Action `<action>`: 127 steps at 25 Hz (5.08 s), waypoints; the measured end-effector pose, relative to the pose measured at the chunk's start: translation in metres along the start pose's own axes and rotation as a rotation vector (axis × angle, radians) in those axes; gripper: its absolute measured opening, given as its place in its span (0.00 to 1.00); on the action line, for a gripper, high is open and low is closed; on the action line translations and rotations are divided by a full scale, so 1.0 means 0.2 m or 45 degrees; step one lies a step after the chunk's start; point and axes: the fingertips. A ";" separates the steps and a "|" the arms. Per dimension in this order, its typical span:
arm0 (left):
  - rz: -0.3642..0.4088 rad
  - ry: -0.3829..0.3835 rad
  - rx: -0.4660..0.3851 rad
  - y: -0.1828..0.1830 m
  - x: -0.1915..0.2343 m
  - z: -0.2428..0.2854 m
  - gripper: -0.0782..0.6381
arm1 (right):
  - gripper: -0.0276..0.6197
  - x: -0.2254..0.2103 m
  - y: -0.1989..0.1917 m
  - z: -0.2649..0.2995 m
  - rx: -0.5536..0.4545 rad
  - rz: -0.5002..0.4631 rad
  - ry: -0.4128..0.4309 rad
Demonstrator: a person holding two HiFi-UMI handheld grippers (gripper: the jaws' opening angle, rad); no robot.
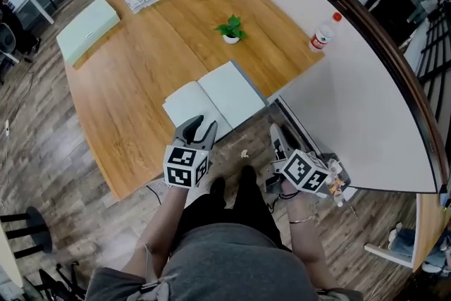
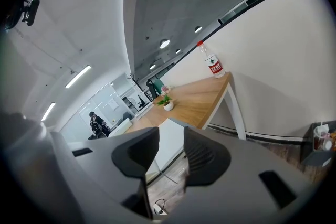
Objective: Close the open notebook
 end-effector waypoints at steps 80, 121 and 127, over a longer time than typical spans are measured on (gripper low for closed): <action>-0.505 0.653 0.100 -0.45 0.06 -0.05 0.29 | 0.06 -0.11 0.01 0.56 0.585 -0.127 0.469; -0.468 0.667 0.064 -0.49 0.07 -0.24 0.29 | 0.06 0.53 -0.05 0.27 0.497 -0.430 0.932; -0.488 0.702 0.049 -0.51 0.08 -0.30 0.29 | 0.06 0.61 -0.11 0.25 0.520 -0.464 0.984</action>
Point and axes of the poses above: the fingertips, and each gripper's own axes: z forward along the fingers, x to its left, y out of its top
